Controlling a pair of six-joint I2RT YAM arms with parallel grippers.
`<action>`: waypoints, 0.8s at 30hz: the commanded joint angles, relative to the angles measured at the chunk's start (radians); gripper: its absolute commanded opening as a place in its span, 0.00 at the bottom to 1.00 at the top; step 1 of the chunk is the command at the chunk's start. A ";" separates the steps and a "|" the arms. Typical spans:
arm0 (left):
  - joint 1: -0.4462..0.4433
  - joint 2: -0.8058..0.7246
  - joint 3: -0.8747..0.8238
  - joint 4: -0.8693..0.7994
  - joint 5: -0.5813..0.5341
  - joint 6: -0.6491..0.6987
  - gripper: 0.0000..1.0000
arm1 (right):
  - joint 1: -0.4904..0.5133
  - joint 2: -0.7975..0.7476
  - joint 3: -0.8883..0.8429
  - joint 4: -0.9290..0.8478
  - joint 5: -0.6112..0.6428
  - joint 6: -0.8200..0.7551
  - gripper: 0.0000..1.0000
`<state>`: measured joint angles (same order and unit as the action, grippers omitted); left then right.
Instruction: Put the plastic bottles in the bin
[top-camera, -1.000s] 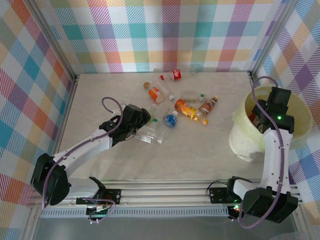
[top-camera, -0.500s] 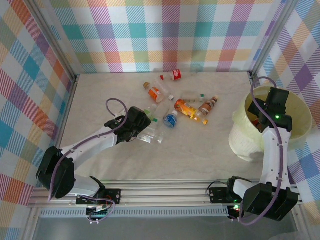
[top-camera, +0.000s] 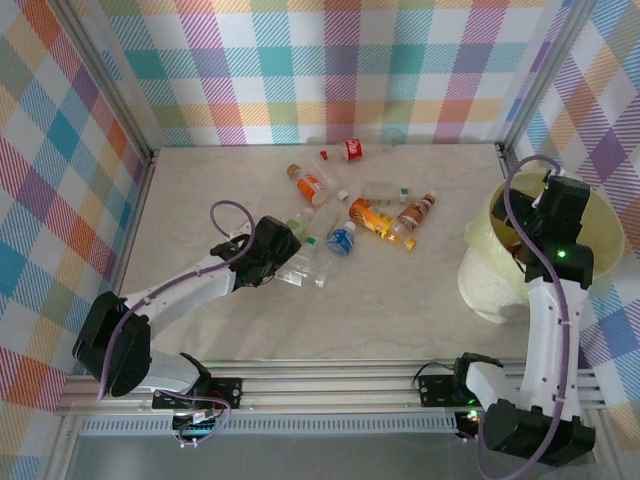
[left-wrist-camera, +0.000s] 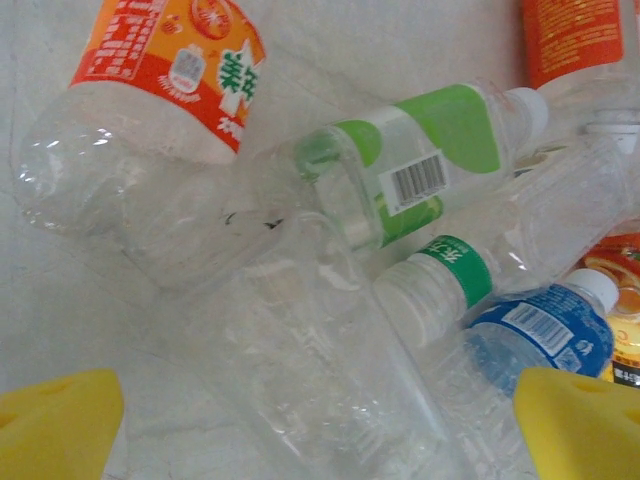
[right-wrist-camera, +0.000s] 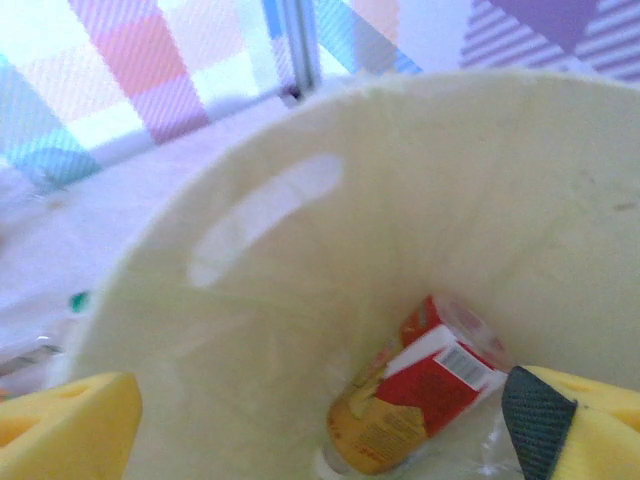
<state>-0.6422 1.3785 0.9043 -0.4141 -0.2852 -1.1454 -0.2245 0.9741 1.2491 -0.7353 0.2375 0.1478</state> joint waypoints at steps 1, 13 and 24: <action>0.010 -0.048 -0.035 0.005 -0.034 -0.031 1.00 | 0.064 -0.021 0.071 -0.035 0.003 0.009 1.00; 0.022 -0.139 -0.124 0.008 -0.057 -0.084 1.00 | 0.434 0.000 0.050 0.144 -0.277 -0.082 1.00; 0.063 -0.123 -0.127 0.039 -0.002 -0.110 1.00 | 0.600 0.053 -0.145 0.410 -0.541 -0.056 1.00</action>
<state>-0.5858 1.2480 0.7609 -0.3862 -0.2981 -1.2396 0.3508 1.0252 1.1564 -0.4576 -0.1997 0.0872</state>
